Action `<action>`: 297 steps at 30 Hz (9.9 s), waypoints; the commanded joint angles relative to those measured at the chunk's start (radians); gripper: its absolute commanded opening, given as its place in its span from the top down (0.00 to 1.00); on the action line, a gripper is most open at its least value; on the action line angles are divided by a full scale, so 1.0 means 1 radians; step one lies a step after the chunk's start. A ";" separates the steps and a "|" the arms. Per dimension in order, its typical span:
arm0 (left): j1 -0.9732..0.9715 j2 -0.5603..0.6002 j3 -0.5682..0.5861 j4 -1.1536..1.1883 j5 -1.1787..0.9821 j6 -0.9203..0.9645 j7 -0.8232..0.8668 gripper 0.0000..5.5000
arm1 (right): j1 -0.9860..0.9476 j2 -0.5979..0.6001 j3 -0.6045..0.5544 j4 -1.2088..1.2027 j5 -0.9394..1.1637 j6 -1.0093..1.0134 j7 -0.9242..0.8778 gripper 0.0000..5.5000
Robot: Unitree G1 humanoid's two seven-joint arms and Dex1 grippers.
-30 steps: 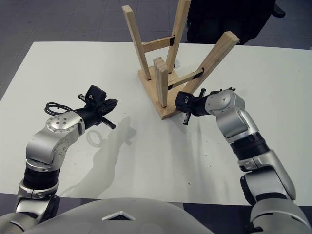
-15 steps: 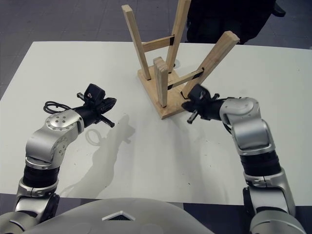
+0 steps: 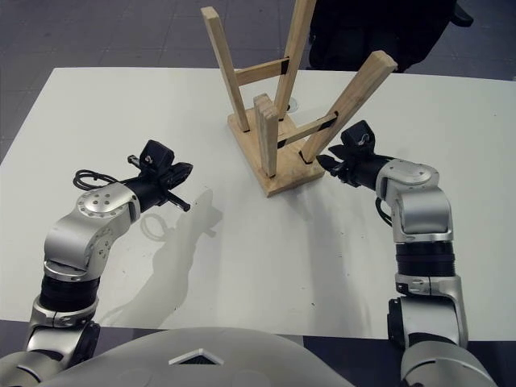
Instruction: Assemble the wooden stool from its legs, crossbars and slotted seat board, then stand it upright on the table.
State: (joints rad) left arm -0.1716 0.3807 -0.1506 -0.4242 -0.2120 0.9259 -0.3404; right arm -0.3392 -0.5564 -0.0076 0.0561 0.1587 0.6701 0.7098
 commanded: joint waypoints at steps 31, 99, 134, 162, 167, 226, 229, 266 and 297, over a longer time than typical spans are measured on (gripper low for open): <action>-0.078 -0.091 -0.103 0.304 0.097 -0.121 0.002 0.98 | -0.090 0.152 0.172 0.418 -0.129 -0.344 0.023 0.69; 0.354 0.046 -0.133 -0.345 -0.051 0.072 -0.154 0.98 | 0.293 -0.067 0.087 -0.589 0.199 0.368 0.121 0.98; 0.276 0.059 -0.180 -0.010 -0.014 -0.145 -0.110 0.98 | 0.218 -0.074 0.203 -0.392 0.227 0.241 0.037 0.98; 0.366 0.069 -0.213 -0.322 -0.094 0.014 -0.095 0.98 | 0.386 -0.109 -0.008 -0.679 0.423 0.501 -0.040 0.98; 0.391 0.126 -0.151 -0.333 -0.108 0.029 -0.112 0.98 | 0.387 -0.168 -0.026 -0.639 0.416 0.477 -0.024 0.98; 0.323 0.093 -0.162 -0.249 -0.063 -0.001 -0.140 0.98 | 0.290 -0.212 0.080 -0.416 0.253 0.293 0.121 0.98; 0.345 0.163 -0.076 -0.227 -0.074 -0.023 -0.173 0.98 | 0.296 -0.263 0.051 -0.411 0.261 0.283 0.155 0.98; -0.429 -0.089 -0.024 1.286 0.182 -1.005 -0.315 0.98 | 0.311 -0.372 0.210 -0.476 0.336 0.230 0.310 0.98; -0.096 -0.016 -0.029 0.720 0.145 -0.831 -0.523 0.98 | -0.121 -0.007 0.302 0.240 0.033 -0.069 0.201 0.98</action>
State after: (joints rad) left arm -0.2809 0.4008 -0.1494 0.3965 -0.0314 0.0749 -0.8406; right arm -0.4096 -0.6604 0.2581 0.2419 0.1864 0.6553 0.8922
